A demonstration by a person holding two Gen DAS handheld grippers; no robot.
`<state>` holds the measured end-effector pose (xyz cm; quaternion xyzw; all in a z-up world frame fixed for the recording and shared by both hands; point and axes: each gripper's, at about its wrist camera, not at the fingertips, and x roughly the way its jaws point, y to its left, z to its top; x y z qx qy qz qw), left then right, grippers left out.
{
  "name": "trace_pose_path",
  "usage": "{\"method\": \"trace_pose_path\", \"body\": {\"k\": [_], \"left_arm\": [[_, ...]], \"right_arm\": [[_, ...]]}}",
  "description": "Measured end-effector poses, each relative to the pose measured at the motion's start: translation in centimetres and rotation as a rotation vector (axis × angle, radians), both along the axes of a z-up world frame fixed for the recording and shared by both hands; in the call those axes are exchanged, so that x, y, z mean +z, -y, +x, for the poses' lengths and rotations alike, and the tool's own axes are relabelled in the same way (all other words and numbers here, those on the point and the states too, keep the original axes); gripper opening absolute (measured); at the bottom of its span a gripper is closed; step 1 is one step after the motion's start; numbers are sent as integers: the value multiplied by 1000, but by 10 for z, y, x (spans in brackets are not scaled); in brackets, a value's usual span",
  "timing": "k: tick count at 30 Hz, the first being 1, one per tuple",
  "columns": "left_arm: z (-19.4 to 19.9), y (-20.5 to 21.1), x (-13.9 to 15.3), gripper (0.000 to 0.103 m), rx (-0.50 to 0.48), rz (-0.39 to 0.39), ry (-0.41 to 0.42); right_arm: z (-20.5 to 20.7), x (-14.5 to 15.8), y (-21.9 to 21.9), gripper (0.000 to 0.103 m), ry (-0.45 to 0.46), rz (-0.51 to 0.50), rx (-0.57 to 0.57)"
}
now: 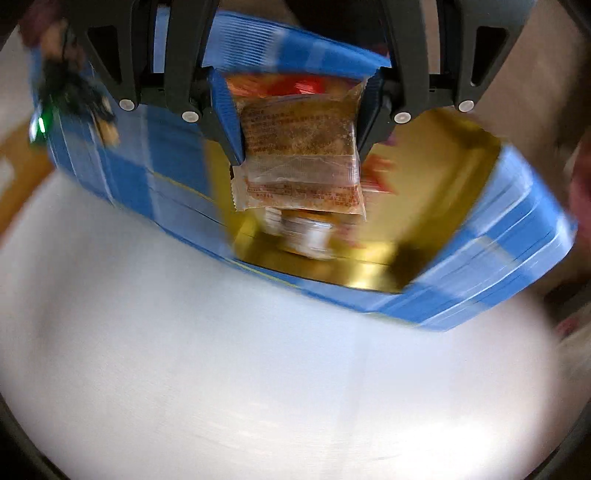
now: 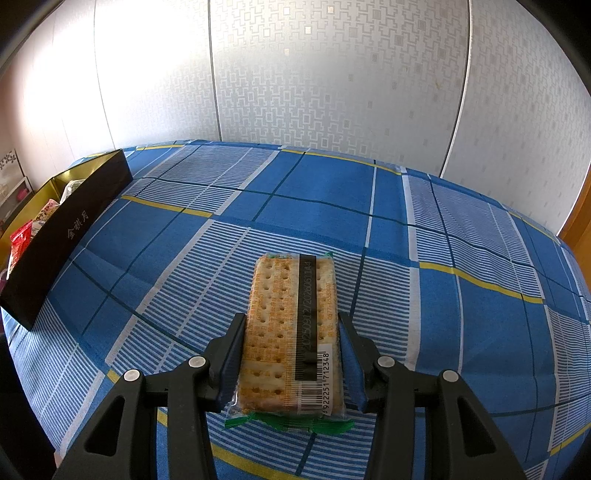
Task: Organize snacks
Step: 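Carry the pastry bag into the tray and release with left tool while right tool holds crackers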
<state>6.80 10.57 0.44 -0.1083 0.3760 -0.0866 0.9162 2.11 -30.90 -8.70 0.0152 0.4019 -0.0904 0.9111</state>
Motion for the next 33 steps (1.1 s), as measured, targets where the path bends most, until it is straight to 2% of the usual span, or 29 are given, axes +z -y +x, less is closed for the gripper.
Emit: {"method": "trace_pose_path", "body": {"k": [3, 6, 12, 15, 21, 25, 33], "left_arm": [[12, -37, -4, 58, 106, -54, -31], [22, -62, -7, 58, 176, -74, -43], [46, -62, -9, 58, 177, -75, -51], [59, -56, -16, 55, 169, -75, -93], [69, -40, -38, 55, 151, -21, -144], [63, -39, -42, 55, 157, -10, -146], [42, -24, -42, 57, 166, 121, -119]], "right_arm": [[0, 0, 0, 48, 0, 0, 0], [0, 0, 0, 48, 0, 0, 0], [0, 0, 0, 48, 0, 0, 0], [0, 0, 0, 48, 0, 0, 0], [0, 0, 0, 48, 1, 4, 0], [0, 0, 0, 48, 1, 5, 0], [0, 0, 0, 48, 1, 5, -1]]}}
